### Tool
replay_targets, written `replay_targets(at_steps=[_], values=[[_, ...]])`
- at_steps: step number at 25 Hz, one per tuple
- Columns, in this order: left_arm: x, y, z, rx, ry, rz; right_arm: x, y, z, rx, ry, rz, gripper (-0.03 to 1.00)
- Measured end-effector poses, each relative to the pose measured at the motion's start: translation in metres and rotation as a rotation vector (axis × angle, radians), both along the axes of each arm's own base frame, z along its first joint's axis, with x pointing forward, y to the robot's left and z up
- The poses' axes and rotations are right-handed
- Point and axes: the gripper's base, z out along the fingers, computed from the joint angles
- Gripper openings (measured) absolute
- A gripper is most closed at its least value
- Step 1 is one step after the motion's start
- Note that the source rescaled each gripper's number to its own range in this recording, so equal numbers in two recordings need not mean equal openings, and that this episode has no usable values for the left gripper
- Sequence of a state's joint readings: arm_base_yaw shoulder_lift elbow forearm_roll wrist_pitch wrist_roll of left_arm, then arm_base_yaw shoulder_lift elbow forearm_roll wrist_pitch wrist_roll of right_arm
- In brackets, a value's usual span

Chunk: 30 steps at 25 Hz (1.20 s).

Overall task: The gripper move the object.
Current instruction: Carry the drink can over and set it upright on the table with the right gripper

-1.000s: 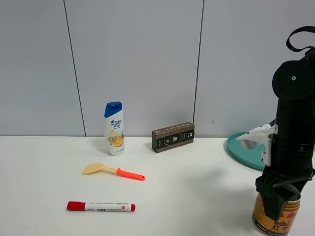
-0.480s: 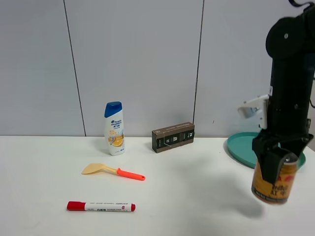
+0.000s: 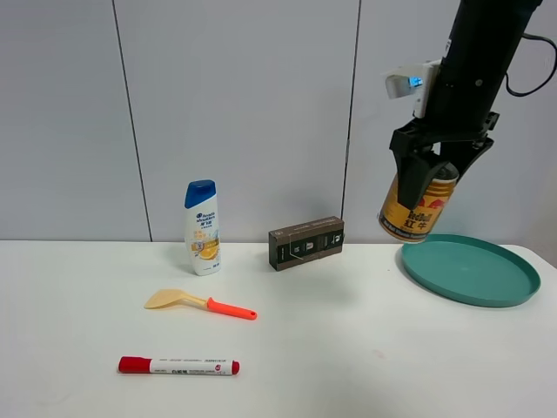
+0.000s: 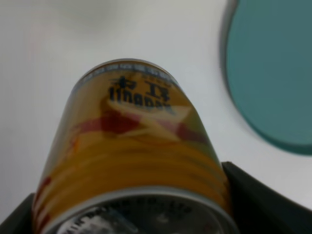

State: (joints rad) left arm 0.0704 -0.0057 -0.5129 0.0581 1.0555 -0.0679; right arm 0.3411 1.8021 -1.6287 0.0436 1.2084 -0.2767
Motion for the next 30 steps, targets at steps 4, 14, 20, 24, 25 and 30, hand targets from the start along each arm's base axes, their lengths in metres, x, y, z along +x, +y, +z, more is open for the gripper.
replay_targets(at_steps=[4, 14, 20, 24, 25, 30], values=[[0.0, 0.0, 0.0, 0.0, 0.0, 0.0, -0.009, 0.021, -0.003, -0.01, 0.022, 0.062, 0.0], [0.0, 0.0, 0.0, 0.0, 0.0, 0.0, -0.018, 0.121, -0.041, -0.048, 0.063, 0.292, 0.0], [0.0, 0.0, 0.0, 0.0, 0.0, 0.0, 0.008, 0.163, -0.056, -0.008, 0.02, 0.256, 0.0], [0.0, 0.0, 0.0, 0.0, 0.0, 0.0, 0.026, 0.176, -0.062, 0.015, -0.021, 0.233, 0.0], [0.0, 0.0, 0.0, 0.0, 0.0, 0.0, 0.029, 0.178, -0.065, 0.017, -0.023, 0.231, 0.0], [0.0, 0.0, 0.0, 0.0, 0.0, 0.0, 0.035, 0.18, -0.091, -0.037, 0.004, 0.228, 0.0]])
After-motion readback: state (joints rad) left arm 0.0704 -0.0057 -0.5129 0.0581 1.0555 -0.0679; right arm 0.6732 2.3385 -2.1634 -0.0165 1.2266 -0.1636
